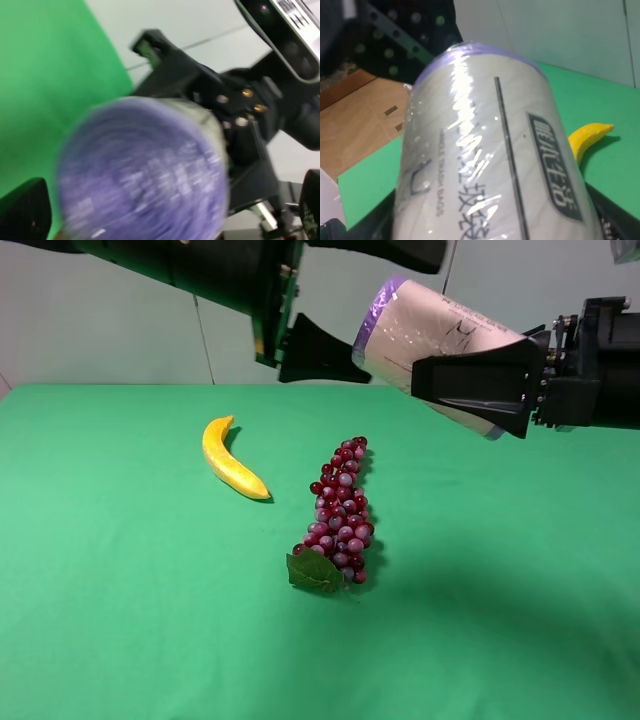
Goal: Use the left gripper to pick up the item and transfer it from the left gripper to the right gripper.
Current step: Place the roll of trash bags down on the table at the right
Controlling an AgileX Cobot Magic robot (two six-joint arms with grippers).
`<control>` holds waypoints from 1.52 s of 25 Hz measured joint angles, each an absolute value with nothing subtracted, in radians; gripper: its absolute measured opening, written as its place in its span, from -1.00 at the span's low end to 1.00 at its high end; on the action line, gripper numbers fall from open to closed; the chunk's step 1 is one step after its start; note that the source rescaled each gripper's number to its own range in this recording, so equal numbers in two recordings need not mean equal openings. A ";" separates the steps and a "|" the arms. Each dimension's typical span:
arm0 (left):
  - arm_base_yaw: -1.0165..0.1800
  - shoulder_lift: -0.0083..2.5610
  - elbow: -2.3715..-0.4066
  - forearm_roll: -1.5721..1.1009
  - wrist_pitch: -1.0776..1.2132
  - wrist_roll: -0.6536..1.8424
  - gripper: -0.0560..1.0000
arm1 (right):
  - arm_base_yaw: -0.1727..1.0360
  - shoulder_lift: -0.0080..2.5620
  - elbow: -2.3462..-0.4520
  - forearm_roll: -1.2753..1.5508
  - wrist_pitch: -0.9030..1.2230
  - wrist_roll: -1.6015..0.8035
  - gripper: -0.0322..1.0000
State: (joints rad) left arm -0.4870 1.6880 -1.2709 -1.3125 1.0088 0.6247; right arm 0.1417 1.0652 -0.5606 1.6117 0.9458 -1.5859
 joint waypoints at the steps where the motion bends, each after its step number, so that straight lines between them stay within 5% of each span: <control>1: -0.470 1.683 -1.271 -1.287 1.009 0.612 1.00 | 0.142 1.065 -0.561 1.612 0.946 -1.585 -0.92; 24: -0.143 1.294 -1.263 -0.499 1.074 0.299 1.00 | 0.142 1.065 -0.561 1.612 0.891 -1.534 -0.92; 38: -0.136 0.829 -0.914 -0.121 0.989 0.084 1.00 | 0.142 1.065 -0.561 1.577 0.864 -1.481 -0.92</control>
